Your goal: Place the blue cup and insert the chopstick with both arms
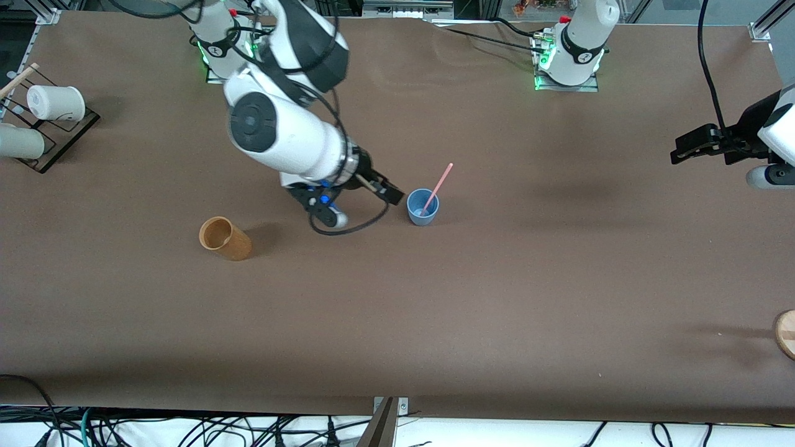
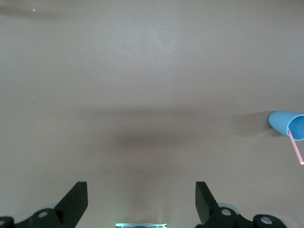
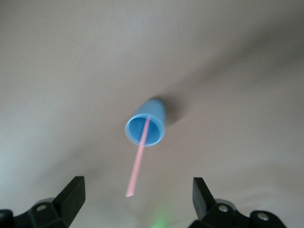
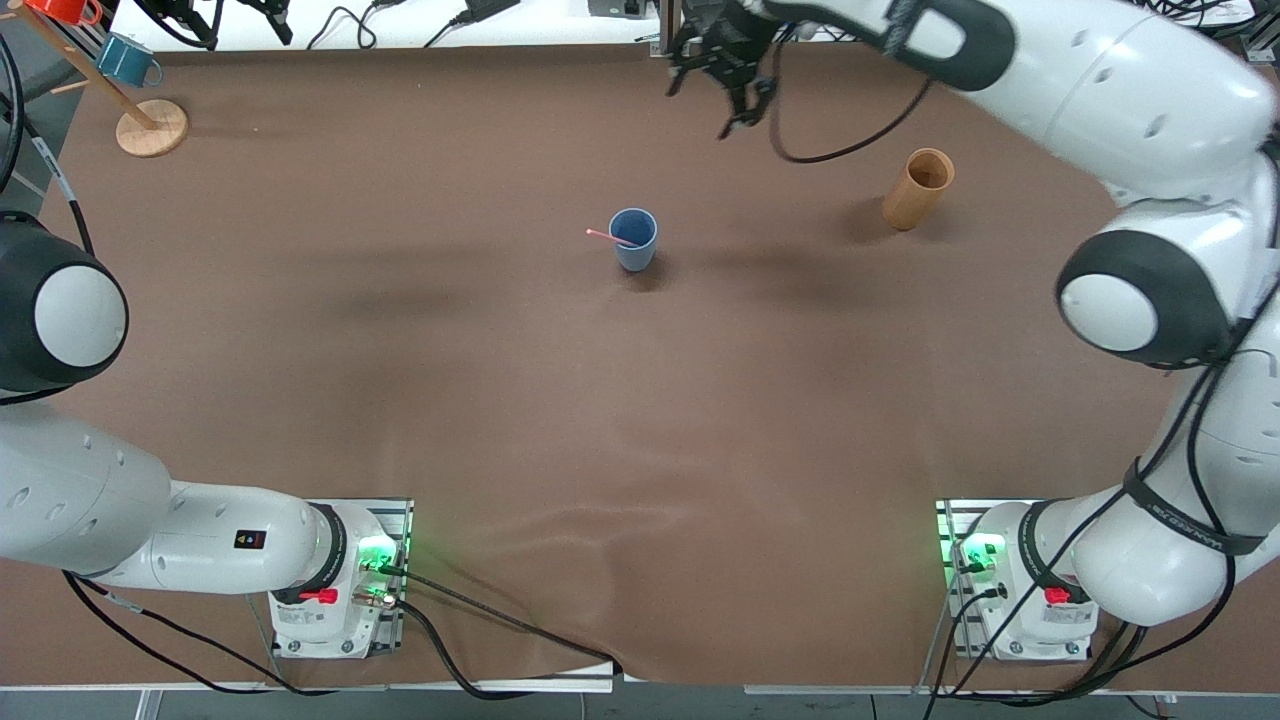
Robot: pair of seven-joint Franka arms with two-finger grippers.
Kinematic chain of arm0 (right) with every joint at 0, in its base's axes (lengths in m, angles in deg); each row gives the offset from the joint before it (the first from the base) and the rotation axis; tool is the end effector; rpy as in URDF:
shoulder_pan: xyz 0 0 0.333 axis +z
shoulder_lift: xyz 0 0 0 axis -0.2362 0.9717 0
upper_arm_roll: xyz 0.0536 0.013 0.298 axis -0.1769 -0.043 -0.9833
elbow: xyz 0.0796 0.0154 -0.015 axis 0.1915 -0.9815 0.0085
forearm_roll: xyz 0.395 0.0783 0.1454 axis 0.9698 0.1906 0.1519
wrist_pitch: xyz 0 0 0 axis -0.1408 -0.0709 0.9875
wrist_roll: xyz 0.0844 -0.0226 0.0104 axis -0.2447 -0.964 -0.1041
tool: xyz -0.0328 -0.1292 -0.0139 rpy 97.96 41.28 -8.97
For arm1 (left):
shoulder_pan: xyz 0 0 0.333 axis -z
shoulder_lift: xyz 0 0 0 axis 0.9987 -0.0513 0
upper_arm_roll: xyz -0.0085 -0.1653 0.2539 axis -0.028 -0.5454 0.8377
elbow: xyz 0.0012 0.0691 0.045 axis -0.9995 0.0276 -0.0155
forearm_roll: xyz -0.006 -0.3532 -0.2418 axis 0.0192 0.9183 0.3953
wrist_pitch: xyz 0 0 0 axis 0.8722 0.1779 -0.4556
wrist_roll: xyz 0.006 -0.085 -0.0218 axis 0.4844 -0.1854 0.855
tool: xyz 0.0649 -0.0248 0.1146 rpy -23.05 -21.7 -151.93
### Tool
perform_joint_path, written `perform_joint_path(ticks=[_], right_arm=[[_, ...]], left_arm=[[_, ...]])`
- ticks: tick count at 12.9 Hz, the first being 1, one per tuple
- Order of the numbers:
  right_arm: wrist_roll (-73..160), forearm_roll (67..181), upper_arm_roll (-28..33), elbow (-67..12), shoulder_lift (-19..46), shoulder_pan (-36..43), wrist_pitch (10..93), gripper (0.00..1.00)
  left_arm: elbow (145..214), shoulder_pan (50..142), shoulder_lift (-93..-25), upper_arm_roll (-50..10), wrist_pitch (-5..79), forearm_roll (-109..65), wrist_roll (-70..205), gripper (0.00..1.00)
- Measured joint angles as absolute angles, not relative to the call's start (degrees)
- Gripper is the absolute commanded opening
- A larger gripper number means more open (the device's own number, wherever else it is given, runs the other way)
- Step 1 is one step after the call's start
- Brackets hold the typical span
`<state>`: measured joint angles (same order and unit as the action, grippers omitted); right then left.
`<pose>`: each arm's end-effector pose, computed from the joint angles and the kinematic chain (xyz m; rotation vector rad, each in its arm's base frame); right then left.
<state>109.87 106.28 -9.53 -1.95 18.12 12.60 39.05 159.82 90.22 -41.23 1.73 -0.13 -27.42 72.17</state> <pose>0.6081 0.4204 0.4368 -2.7128 0.8123 0.3712 0.6092 -0.0087 0.5755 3.0868 0.0450 -0.2188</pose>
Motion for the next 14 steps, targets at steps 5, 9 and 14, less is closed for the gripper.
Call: perform_joint_path(ticks=[5, 9, 14], right_arm=[[72.4, 95.7, -9.2, -13.5, 6.2, -0.9, 30.9, 1.0], [50.4, 88.2, -8.7, -21.0, -1.2, -6.8, 31.0, 1.0], [45.1, 87.2, -7.0, -22.8, -3.8, -7.2, 31.3, 1.0]], left_arm=[[159.8, 90.2, -41.7, 1.7, -0.1, -27.4, 72.2, 1.0], [159.8, 90.2, -41.8, 1.7, -0.1, -27.4, 72.2, 1.0], [159.8, 90.2, -41.8, 1.7, -0.1, -27.4, 72.2, 1.0]])
